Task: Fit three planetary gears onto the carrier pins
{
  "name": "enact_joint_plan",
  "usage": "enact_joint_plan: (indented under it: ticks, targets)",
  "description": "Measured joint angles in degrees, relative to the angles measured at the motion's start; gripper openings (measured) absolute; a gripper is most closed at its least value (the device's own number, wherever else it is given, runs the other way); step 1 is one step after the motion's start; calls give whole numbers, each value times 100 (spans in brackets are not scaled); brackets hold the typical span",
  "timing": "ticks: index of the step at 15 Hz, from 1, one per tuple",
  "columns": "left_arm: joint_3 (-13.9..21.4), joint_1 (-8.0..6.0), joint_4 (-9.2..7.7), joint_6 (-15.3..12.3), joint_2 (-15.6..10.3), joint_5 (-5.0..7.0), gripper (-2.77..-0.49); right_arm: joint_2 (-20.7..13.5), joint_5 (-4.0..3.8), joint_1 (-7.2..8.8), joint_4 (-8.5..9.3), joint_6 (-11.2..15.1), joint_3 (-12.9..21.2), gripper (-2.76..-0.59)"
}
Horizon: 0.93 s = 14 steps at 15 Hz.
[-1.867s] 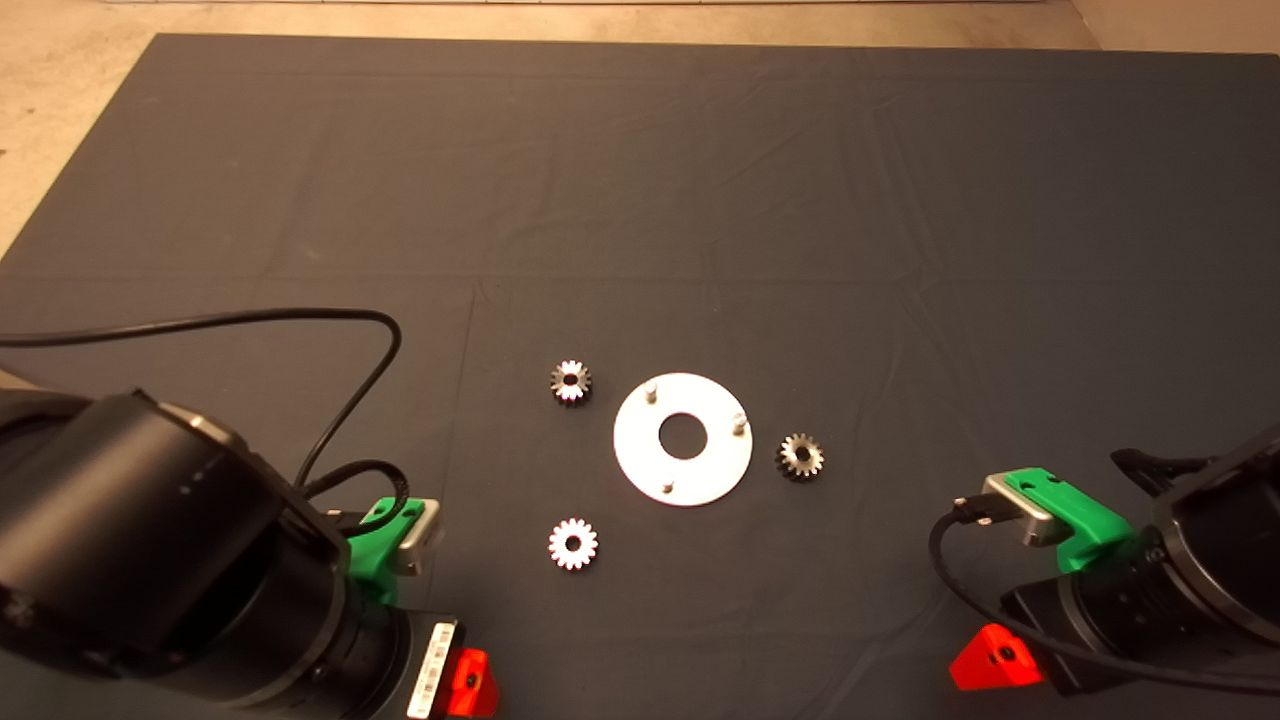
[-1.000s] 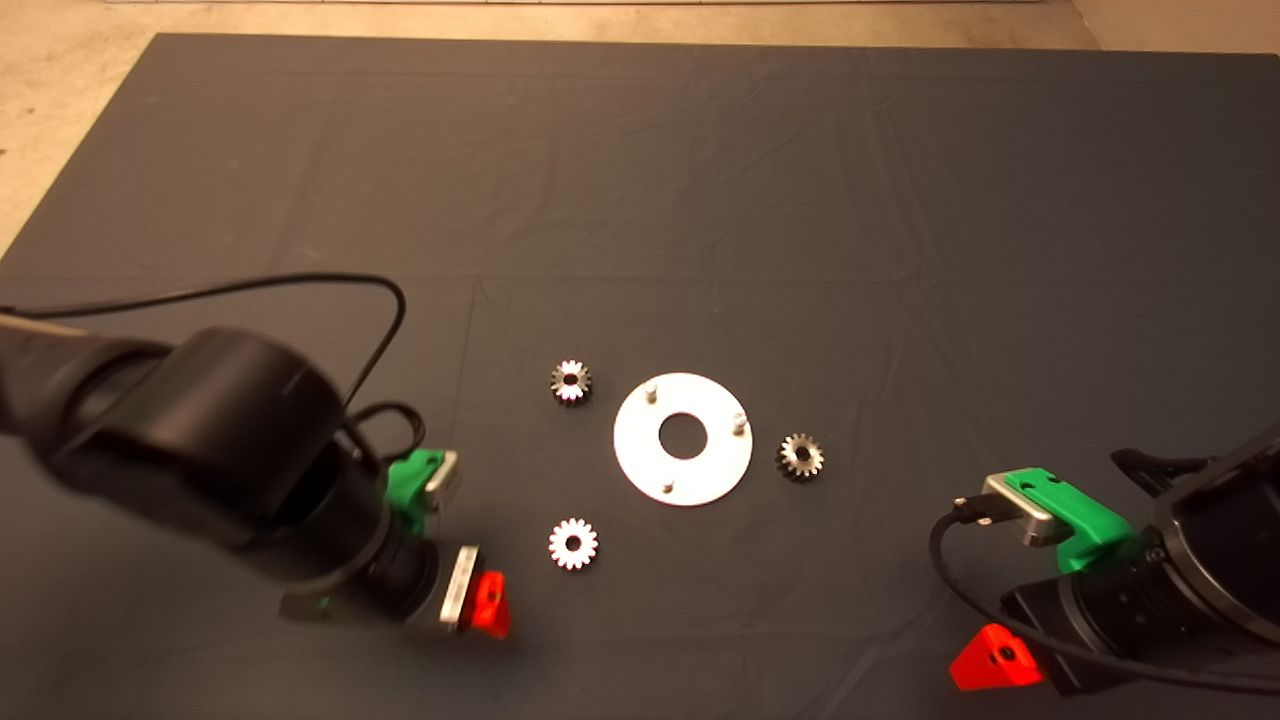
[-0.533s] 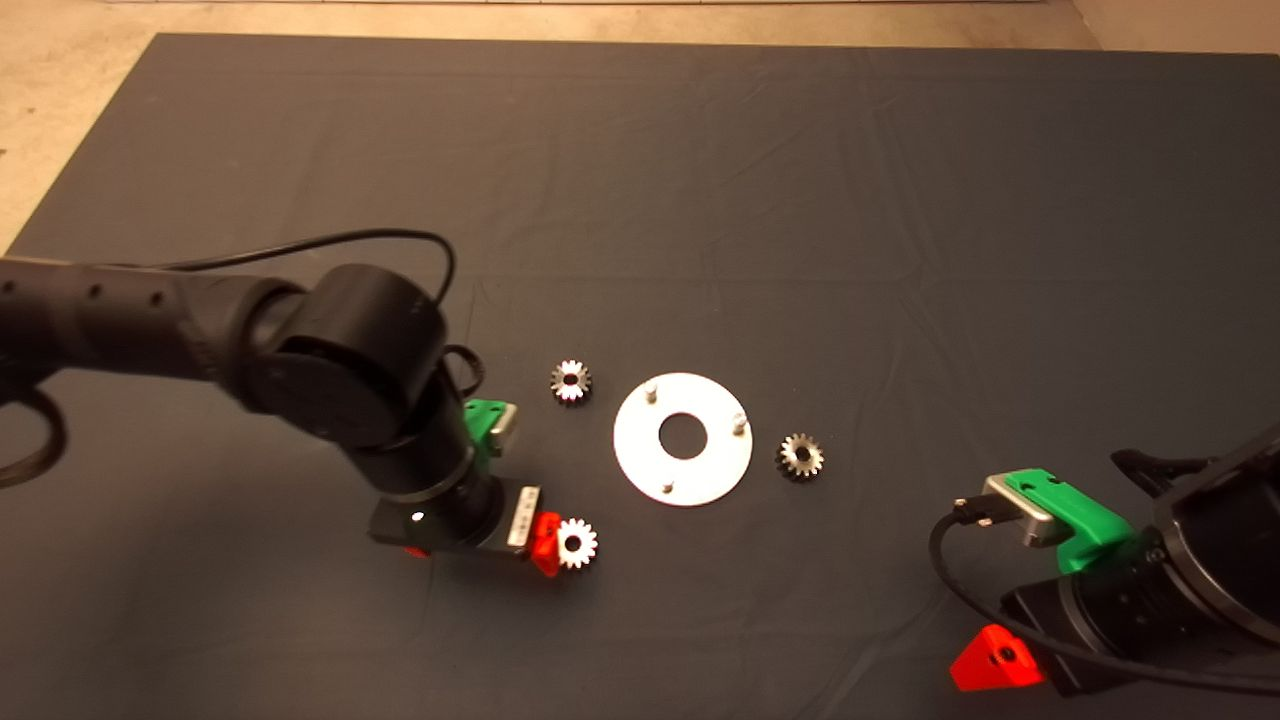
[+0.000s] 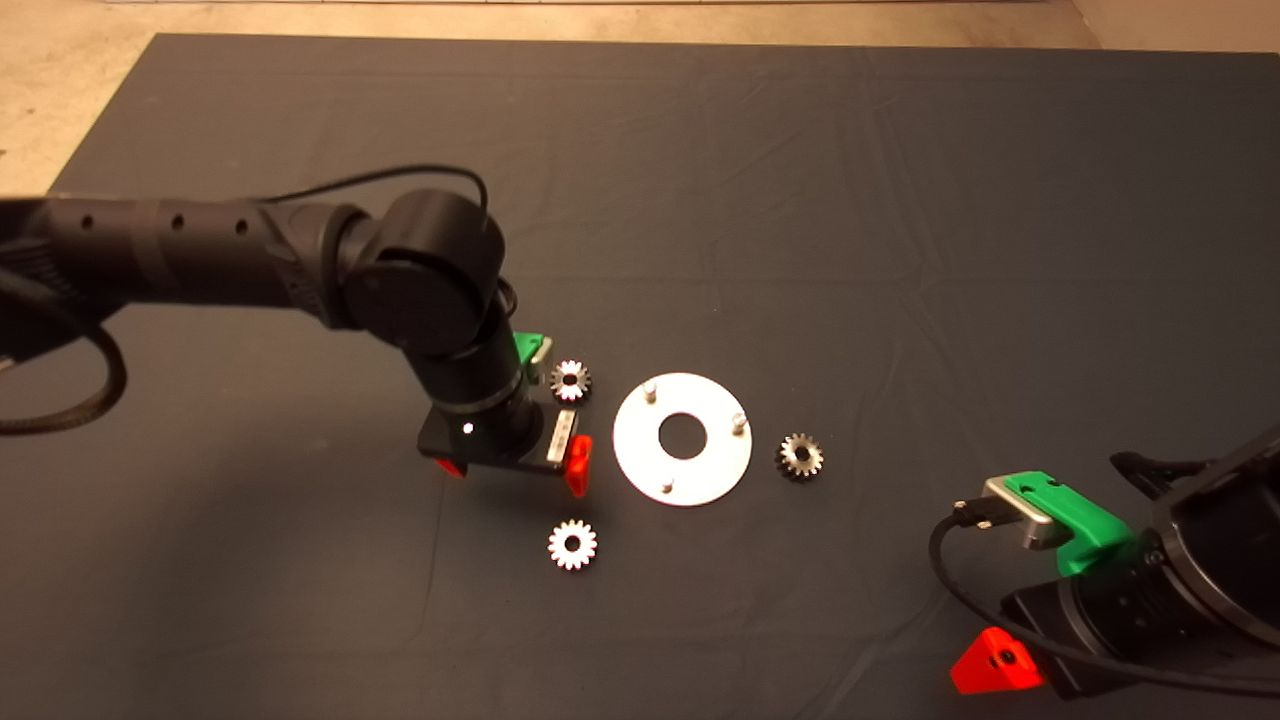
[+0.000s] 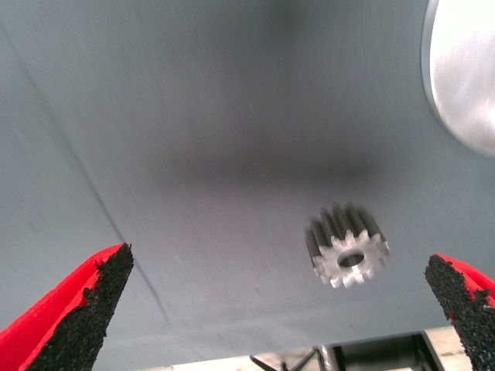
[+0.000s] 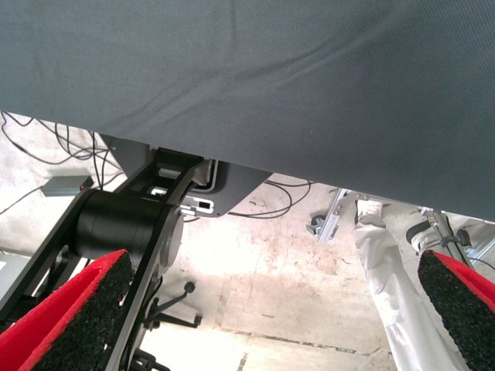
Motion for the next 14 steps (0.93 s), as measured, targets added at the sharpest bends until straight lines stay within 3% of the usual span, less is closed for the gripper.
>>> enact_joint_plan:
  ticks: [4, 6, 11, 14]
  targets:
    - [-264, -88, -2, 146, 6, 9, -51, 2, 7, -2, 1, 0, 0, -60]
    - [-445, -149, 0, 201, 98, -108, -51, 2, 2, -36, 1, 0, 0, -60]
    - [-1056, -146, 0, 352, 664, -144, -51, 0, 2, -66, 1, -2, 0, -60]
    - [-1173, -144, -2, 360, 894, -156, -51, -120, 9, -84, 1, -7, 0, -60]
